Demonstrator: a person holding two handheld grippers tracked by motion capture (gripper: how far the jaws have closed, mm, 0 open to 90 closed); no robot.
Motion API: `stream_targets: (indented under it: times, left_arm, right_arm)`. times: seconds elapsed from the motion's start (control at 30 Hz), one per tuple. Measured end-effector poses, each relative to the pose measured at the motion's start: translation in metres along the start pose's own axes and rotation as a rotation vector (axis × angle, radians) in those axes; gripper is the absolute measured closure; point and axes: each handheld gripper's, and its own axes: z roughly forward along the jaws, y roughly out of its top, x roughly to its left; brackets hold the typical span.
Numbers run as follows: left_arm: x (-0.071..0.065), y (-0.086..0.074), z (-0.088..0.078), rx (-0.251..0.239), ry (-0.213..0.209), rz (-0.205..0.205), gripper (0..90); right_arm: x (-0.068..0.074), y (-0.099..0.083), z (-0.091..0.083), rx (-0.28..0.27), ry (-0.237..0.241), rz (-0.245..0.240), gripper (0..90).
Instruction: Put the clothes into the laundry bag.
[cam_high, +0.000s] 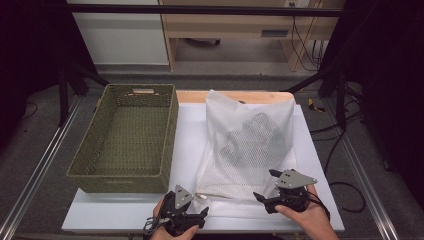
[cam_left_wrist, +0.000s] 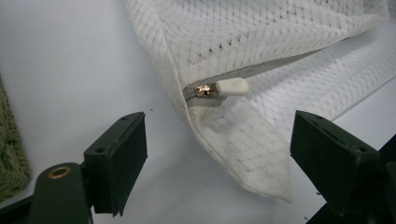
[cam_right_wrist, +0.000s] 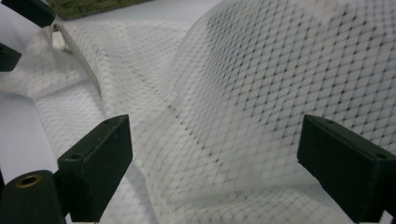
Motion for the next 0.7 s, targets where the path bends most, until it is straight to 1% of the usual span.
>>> stream_targets:
  times: [0.07, 0.13, 0.17, 0.2, 0.23, 0.27, 0.3, 0.33, 0.37, 0.4, 0.43, 0.5, 0.6, 0.67, 0.7]
  left_arm:
    - [0.001, 0.0, 0.0, -0.003, 0.001, 0.001, 15.4]
    - [0.003, 0.0, 0.0, -0.006, -0.006, 0.002, 13.8]
    - [0.003, 0.0, 0.001, -0.016, -0.013, -0.006, 13.0]
    - [0.003, 0.001, 0.001, -0.021, -0.02, -0.009, 12.2]
    - [0.003, 0.001, 0.001, -0.021, -0.025, -0.003, 11.5]
    - [0.003, 0.002, 0.001, -0.019, -0.03, 0.006, 11.3]
    - [0.003, 0.003, 0.001, -0.016, -0.032, 0.012, 11.2]
    - [0.003, 0.004, 0.001, -0.029, -0.031, 0.006, 11.2]
    - [0.004, 0.005, 0.001, -0.027, -0.034, 0.014, 11.1]
    - [0.004, 0.006, 0.001, -0.029, -0.037, 0.015, 10.8]
    - [0.004, 0.008, 0.001, -0.028, -0.037, 0.024, 10.4]
    - [0.005, 0.011, 0.002, -0.024, -0.042, 0.029, 10.1]
    - [0.009, 0.015, 0.003, -0.017, -0.051, 0.03, 9.5]
    - [0.01, 0.018, 0.003, 0.003, -0.04, 0.056, 9.4]
    - [0.011, 0.019, 0.002, 0.008, -0.038, 0.061, 9.4]
  right_arm:
    - [-0.003, 0.002, -0.001, -0.028, -0.014, -0.009, 8.1]
    - [-0.007, 0.006, -0.002, -0.049, -0.016, 0.006, 8.2]
    - [-0.009, 0.008, -0.003, -0.056, -0.016, 0.011, 8.4]
    - [-0.01, 0.01, -0.003, -0.057, -0.019, 0.016, 8.7]
    - [-0.012, 0.012, -0.003, -0.056, -0.023, 0.023, 9.1]
    - [-0.013, 0.013, -0.003, -0.058, -0.027, 0.027, 11.0]
    - [-0.014, 0.014, -0.003, -0.06, -0.027, 0.036, 15.6]
    - [-0.015, 0.016, -0.003, -0.061, -0.027, 0.049, 17.3]
    - [-0.017, 0.017, -0.002, -0.066, -0.028, 0.056, 16.8]
    - [-0.018, 0.019, -0.002, -0.066, -0.027, 0.058, 16.8]
    - [-0.019, 0.021, -0.001, -0.065, -0.034, 0.054, 16.8]
    - [-0.02, 0.025, 0.0, -0.07, -0.048, 0.051, 17.0]
    - [-0.022, 0.03, 0.003, -0.066, -0.051, 0.049, 17.5]
    - [-0.022, 0.034, 0.006, -0.061, -0.051, 0.044, 18.4]
    - [-0.021, 0.035, 0.007, -0.057, -0.053, 0.04, 18.5]
